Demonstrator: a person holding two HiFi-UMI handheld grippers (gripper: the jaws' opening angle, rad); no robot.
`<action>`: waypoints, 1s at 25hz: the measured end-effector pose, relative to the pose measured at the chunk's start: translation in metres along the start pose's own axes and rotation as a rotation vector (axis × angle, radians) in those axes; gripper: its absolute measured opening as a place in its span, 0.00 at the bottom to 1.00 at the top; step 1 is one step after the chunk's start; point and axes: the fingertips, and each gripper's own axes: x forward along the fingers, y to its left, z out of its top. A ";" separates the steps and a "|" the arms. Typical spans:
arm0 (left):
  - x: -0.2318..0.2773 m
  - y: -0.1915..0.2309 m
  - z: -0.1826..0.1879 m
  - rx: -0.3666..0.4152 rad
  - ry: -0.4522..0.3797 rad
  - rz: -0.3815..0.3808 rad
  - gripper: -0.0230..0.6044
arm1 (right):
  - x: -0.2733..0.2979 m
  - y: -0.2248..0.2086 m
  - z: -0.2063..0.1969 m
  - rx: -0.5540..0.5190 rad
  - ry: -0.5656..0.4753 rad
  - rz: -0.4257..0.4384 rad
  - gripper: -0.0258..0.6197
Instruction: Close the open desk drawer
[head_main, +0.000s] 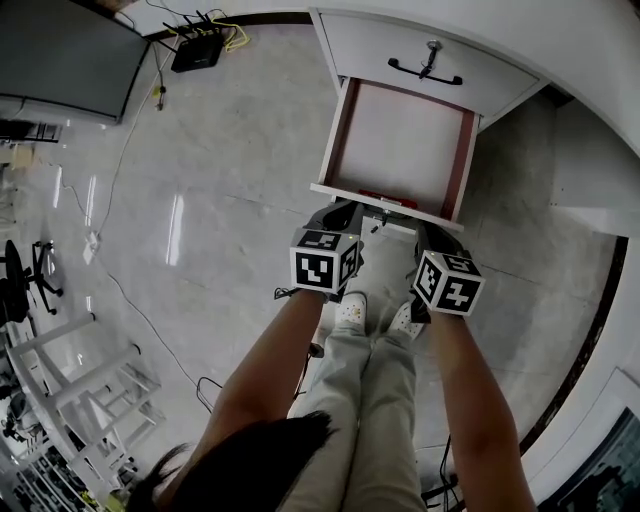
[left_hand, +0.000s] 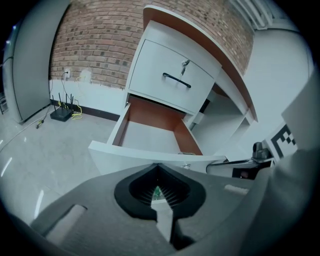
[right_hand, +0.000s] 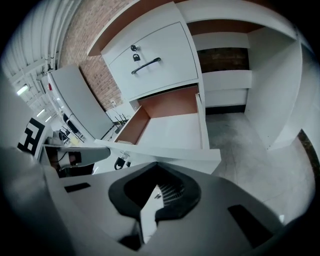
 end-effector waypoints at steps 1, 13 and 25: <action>0.000 -0.001 0.003 0.003 -0.008 -0.003 0.05 | -0.001 0.000 0.003 -0.012 -0.005 0.002 0.05; 0.010 0.005 0.040 0.021 -0.018 -0.001 0.05 | 0.002 0.000 0.038 -0.101 -0.037 -0.010 0.05; 0.042 0.002 0.069 0.078 0.003 -0.060 0.05 | 0.032 -0.019 0.072 -0.064 -0.032 -0.139 0.05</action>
